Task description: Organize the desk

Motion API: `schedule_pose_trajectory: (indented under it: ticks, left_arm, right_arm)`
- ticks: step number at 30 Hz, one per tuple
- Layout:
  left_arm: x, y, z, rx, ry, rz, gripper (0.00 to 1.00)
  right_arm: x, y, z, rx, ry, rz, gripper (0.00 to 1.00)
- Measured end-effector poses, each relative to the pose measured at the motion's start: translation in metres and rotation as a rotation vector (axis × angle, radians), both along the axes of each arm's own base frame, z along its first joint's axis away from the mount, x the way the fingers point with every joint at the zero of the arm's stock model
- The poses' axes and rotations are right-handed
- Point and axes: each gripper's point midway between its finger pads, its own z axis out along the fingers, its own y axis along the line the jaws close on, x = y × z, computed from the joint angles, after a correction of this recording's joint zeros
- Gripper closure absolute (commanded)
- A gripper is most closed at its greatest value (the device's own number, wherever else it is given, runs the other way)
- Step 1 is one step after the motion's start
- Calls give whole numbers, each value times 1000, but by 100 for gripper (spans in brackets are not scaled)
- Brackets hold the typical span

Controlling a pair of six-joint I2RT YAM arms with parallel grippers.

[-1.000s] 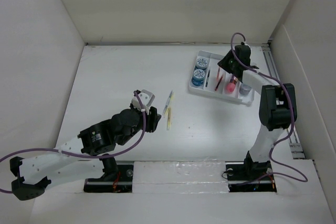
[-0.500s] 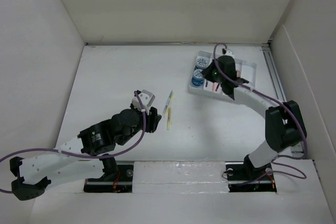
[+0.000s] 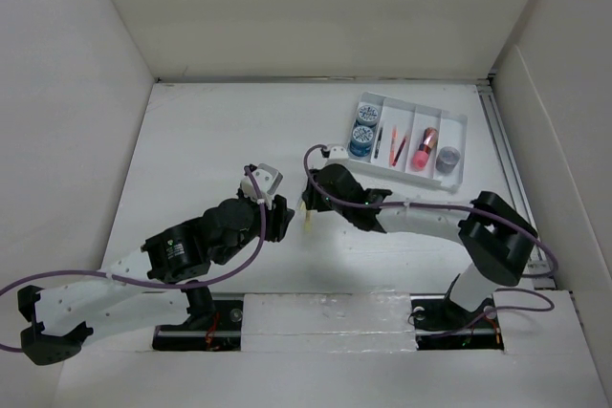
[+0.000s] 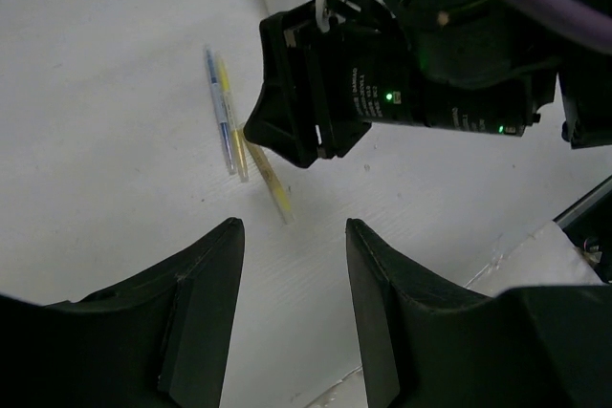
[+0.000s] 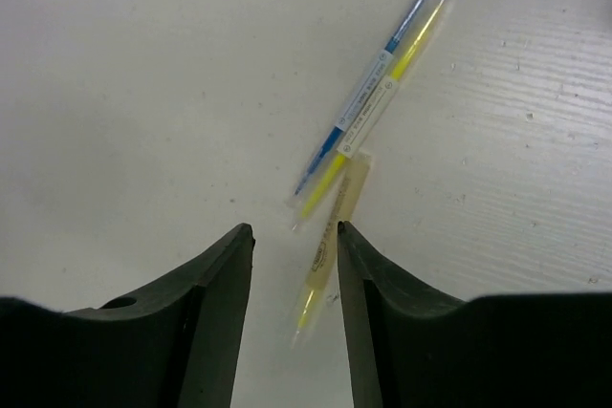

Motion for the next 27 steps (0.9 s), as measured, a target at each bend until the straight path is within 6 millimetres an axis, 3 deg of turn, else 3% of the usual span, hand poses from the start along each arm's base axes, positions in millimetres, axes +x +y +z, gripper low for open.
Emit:
schedule_pose_trajectory:
  ticks: [11,21,27]
  left_arm:
    - [0,0,0,-1,1,-2,57]
    - [-1,-1,0,-2,2,-7,57]
    - [-1,-1,0,-2,2,-7,57]
  right_arm:
    - [-2,-11,-60,-218,68,-54,61]
    - [-6,4,-60,-239,54,-23,62]
    - [-3,4,-65,-255,54,-34,70]
